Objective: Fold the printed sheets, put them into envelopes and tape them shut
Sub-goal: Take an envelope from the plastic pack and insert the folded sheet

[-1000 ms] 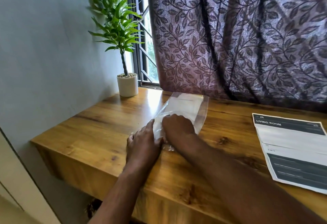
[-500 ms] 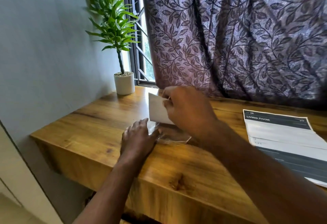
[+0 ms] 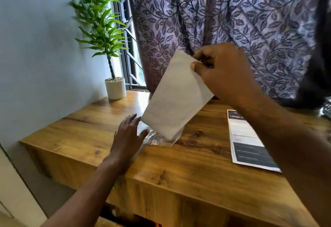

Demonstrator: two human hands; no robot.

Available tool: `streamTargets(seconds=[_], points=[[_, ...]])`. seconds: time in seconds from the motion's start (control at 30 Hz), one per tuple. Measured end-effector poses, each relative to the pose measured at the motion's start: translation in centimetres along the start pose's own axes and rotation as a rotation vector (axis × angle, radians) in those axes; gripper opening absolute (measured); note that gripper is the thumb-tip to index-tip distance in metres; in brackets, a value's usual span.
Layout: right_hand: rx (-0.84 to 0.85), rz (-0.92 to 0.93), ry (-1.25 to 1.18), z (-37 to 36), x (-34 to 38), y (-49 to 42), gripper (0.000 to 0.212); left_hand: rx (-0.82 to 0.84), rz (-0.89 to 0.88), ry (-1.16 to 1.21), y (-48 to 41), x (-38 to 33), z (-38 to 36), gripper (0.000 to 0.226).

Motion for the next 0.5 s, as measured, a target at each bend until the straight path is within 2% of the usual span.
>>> streamTargets(seconds=[0.2,0.3,0.37,0.43,0.5], points=[[-0.161,-0.038,0.040,5.5,-3.8,2.4,0.019,-0.242,-0.170,0.126,0.8,-6.5,2.5,0.051],[-0.230,-0.018,0.124,7.2,-5.0,3.5,0.020,-0.260,-0.281,0.263,1.3,-11.7,3.0,0.042],[-0.263,0.033,0.154,7.8,-5.6,4.6,0.020,-0.112,-0.254,0.636,0.8,-14.5,2.2,0.029],[-0.262,0.118,0.188,7.8,-5.8,6.2,0.019,0.163,-0.145,1.124,-0.2,-17.4,-0.4,0.025],[-0.192,0.256,0.267,7.2,-5.7,8.4,0.017,0.369,-0.031,1.326,-1.5,-19.5,-3.2,0.035]])
Point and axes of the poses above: each hand's wrist, its own y-axis away from the middle knuckle, its own z-axis out of the back of the hand, x = y × z, the point moved 8 cm from there along -y, towards the middle knuckle, and after that the axes turned 15 degrees about x, right-handed, at the moved point
